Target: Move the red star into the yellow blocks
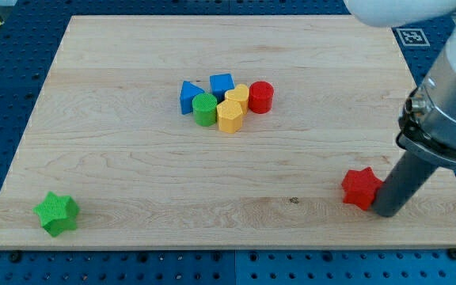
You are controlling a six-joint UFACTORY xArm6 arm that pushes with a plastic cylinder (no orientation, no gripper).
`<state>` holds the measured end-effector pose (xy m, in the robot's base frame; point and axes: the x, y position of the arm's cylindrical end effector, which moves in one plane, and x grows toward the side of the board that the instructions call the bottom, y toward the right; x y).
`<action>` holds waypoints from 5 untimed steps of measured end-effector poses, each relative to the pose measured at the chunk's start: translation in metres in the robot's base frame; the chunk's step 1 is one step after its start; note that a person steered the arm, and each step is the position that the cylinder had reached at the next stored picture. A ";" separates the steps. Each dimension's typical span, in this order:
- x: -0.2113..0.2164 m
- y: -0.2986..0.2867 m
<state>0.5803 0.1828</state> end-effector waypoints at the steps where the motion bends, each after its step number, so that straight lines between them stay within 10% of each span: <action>1: -0.008 -0.022; 5: -0.023 -0.046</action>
<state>0.5576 0.1373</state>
